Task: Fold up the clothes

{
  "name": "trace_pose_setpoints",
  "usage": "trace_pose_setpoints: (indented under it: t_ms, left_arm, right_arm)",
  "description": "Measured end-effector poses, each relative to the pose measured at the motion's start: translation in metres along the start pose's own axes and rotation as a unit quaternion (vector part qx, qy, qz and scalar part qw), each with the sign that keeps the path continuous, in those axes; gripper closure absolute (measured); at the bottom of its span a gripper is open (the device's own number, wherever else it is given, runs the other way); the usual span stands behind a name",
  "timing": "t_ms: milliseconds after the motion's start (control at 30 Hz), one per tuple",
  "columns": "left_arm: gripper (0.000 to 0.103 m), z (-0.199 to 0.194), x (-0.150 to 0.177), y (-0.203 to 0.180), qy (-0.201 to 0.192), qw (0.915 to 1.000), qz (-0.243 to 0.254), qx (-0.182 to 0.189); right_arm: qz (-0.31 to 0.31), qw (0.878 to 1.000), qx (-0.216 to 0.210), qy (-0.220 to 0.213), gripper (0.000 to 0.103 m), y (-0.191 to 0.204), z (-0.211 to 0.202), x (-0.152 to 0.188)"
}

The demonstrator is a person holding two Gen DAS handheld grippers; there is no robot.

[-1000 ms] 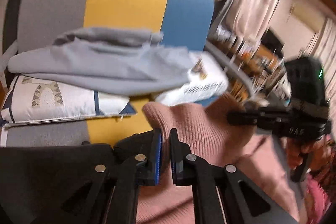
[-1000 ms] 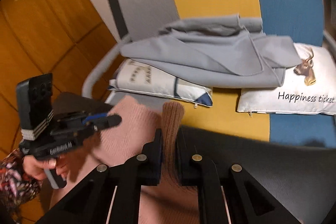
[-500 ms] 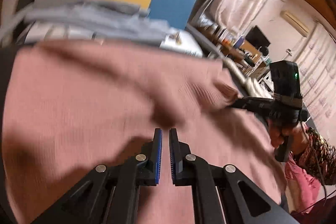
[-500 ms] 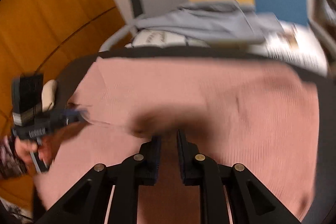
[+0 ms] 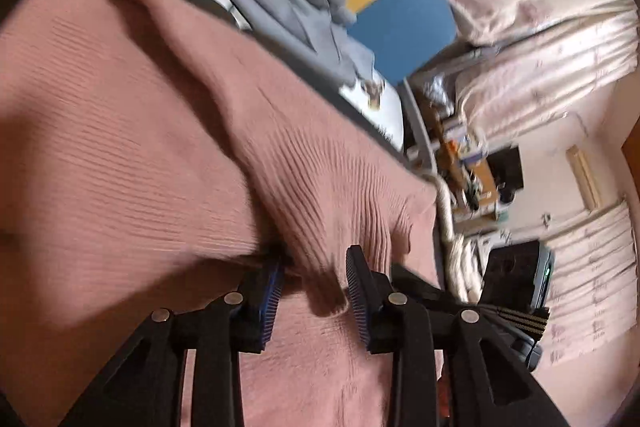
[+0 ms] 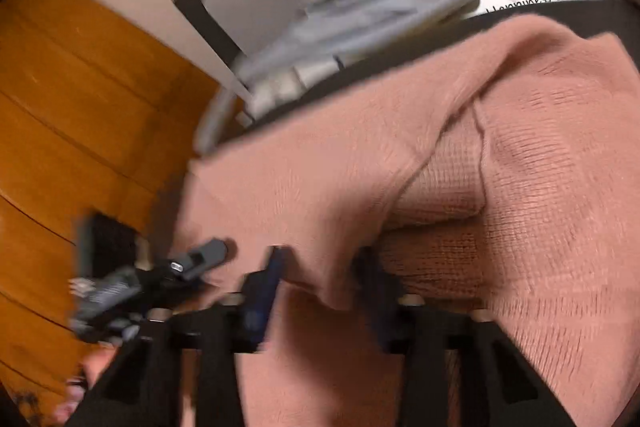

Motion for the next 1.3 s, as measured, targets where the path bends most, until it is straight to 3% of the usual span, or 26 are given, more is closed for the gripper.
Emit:
trace_pose_setpoints:
  t_ms: [100,200,267,400,467,567,633,733,767,833,933,1000,1067,1100,1233,1300]
  left_arm:
    - [0.099,-0.002,0.002,-0.006,-0.003,0.9997,0.025,-0.006]
    - [0.098,-0.026,-0.003,-0.015,-0.041,0.9975,0.057,-0.002]
    - [0.098,-0.036,0.001,-0.015,-0.051,0.9972,0.053,0.011]
    - [0.098,-0.018,0.028,0.010,-0.018,0.9987,0.042,-0.022]
    - [0.097,-0.018,0.038,0.018,-0.031,0.9991,0.028,-0.002]
    - [0.096,-0.027,0.036,0.025,-0.034,0.9992,-0.001,0.019]
    - [0.084,-0.038,0.030,0.023,-0.044,0.9988,0.011,-0.016]
    - [0.083,-0.064,0.003,-0.002,-0.125,0.9843,0.089,-0.088]
    - [0.083,-0.070,-0.006,-0.012,-0.150,0.9774,0.111,-0.099]
    - [0.080,-0.063,-0.016,-0.027,-0.162,0.9729,0.136,-0.094]
    - [0.080,-0.017,-0.027,-0.032,-0.115,0.9626,0.194,-0.150]
    - [0.080,0.020,-0.027,-0.025,-0.070,0.9470,0.243,-0.199]
    - [0.079,0.033,-0.022,-0.013,-0.048,0.9233,0.294,-0.242]
    - [0.079,0.031,-0.021,-0.011,-0.053,0.9237,0.297,-0.237]
    - [0.078,0.030,-0.022,0.002,-0.052,0.9370,0.270,-0.215]
    - [0.078,0.029,-0.023,0.005,-0.052,0.9417,0.262,-0.204]
  right_arm:
    - [-0.022,0.999,0.025,-0.001,0.096,0.003,-0.002,-0.005]
    - [-0.043,0.997,0.026,-0.063,0.097,0.006,-0.042,-0.023]
    - [-0.049,0.995,0.024,-0.084,0.097,0.005,-0.060,-0.028]
    - [-0.029,0.998,0.047,-0.039,0.097,-0.018,-0.037,-0.009]
    - [-0.014,0.998,0.065,-0.008,0.097,-0.034,-0.018,0.004]
    - [-0.010,0.999,0.035,-0.016,0.093,-0.036,-0.023,0.013]
    - [-0.033,0.998,0.048,-0.023,0.082,-0.037,-0.035,0.010]
    - [-0.087,0.984,0.094,-0.124,0.081,-0.033,-0.072,-0.011]
    - [-0.098,0.980,0.097,-0.145,0.081,-0.030,-0.078,-0.020]
    - [-0.114,0.977,0.100,-0.152,0.081,-0.016,-0.077,-0.032]
    - [-0.158,0.970,0.123,-0.140,0.081,0.007,-0.048,-0.044]
    - [-0.183,0.965,0.139,-0.127,0.081,0.020,-0.024,-0.051]
    - [-0.209,0.955,0.176,-0.115,0.081,0.015,-0.001,-0.053]
    - [-0.216,0.949,0.203,-0.106,0.083,0.006,0.009,-0.052]
    - [-0.158,0.964,0.179,-0.116,0.083,-0.016,0.012,-0.051]
    - [-0.161,0.962,0.186,-0.118,0.083,-0.013,0.014,-0.053]
Point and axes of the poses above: each gripper's, at about its wrist camera, not at the fingertips, and z roughly the way its jaws point, y to its left, x to its underside, the point moved 8 cm from there along z, roughly the way its jaws point, and after that the axes turned 11 degrees about x, right-handed, at the moved point
